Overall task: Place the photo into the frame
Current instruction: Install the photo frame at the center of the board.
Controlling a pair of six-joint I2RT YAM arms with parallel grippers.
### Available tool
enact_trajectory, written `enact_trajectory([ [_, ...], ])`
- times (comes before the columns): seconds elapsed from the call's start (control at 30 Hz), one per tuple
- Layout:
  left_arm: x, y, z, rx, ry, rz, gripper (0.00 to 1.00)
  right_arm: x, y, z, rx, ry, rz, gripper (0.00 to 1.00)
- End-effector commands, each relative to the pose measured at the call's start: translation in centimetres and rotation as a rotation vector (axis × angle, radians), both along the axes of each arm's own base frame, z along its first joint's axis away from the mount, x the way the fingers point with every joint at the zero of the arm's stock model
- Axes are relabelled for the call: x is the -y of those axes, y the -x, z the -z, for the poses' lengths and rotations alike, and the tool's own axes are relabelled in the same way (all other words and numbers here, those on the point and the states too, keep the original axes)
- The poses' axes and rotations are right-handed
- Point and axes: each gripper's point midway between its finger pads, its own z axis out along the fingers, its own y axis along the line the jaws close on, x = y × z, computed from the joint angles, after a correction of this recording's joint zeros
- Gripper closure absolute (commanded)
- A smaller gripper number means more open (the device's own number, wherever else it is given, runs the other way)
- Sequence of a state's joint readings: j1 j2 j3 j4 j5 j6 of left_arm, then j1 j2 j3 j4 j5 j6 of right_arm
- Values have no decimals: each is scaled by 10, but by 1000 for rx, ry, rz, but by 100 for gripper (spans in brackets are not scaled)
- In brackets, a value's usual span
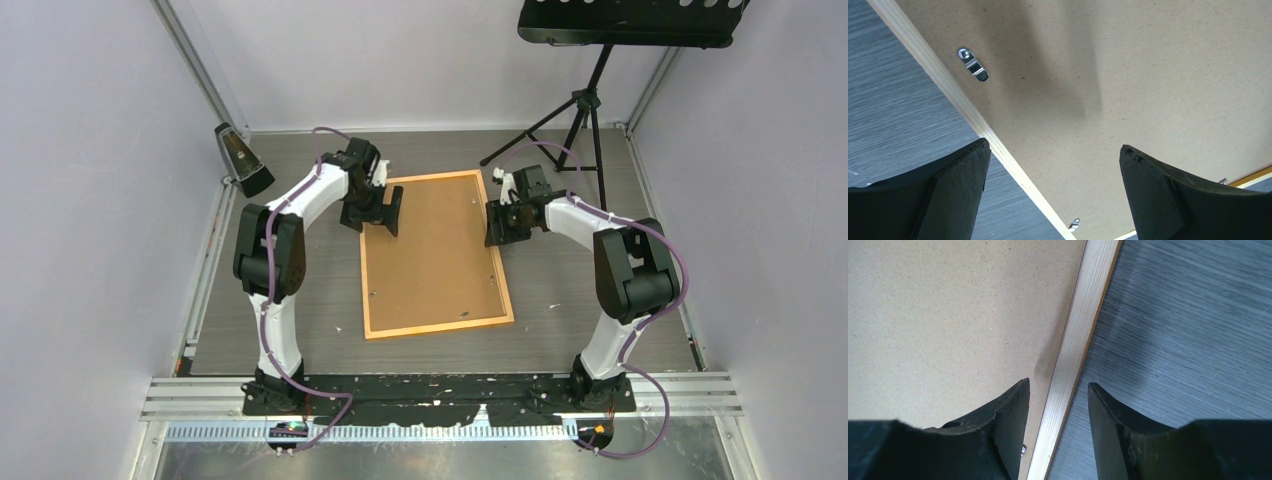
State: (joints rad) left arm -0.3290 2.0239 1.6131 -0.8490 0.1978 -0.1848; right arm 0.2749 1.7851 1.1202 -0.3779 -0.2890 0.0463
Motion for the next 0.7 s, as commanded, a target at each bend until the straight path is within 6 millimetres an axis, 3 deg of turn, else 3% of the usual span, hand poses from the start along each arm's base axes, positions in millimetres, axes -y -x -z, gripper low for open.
enact_trajectory([
  [0.0,18,-5,-12,30,69,7,1,0,-12,-8,38,3,-3,47],
  [0.67,10,-2,6,12,25,-22,1,0,-8,-3,19,-6,-2,47],
])
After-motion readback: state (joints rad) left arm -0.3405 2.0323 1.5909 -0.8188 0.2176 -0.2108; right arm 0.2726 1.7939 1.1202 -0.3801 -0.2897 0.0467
